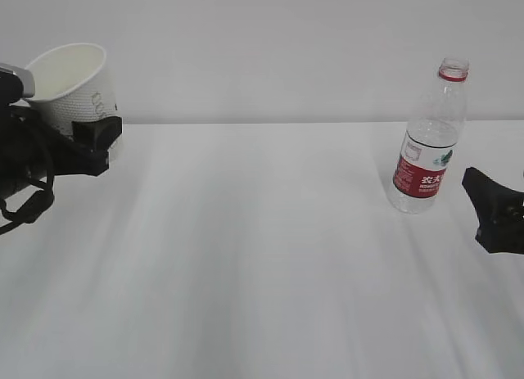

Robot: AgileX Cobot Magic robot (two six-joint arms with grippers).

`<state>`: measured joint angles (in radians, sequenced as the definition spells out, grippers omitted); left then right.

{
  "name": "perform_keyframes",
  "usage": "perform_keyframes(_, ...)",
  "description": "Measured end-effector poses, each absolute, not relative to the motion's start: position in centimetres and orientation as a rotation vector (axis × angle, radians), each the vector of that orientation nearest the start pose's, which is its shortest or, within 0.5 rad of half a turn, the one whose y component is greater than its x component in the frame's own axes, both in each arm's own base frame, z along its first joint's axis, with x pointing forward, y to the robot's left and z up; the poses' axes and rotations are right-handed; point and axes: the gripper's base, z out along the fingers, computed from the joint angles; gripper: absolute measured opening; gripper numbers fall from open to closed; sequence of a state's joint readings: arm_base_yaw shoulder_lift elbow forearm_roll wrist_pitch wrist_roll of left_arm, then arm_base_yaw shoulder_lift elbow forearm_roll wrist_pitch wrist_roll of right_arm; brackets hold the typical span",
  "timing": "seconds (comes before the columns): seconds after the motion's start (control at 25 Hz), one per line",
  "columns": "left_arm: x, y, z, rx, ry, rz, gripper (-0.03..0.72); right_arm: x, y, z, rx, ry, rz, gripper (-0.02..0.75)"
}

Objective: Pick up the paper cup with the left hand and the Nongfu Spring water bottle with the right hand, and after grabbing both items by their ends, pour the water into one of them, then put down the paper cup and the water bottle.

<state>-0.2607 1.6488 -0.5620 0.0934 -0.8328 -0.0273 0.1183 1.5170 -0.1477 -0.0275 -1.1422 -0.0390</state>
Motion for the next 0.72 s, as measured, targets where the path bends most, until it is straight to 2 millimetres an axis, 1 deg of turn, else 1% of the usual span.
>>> perform_keyframes(0.48, 29.9, -5.8, 18.7, 0.212, 1.734, -0.159, 0.507, 20.4, 2.7, 16.0, -0.163, 1.704, 0.072, 0.589)
perform_keyframes(0.72, 30.1, -4.4, 18.7, 0.136, 1.74, -0.126, 0.507, 20.4, 2.7, 16.0, -0.163, 1.704, 0.072, 0.589)
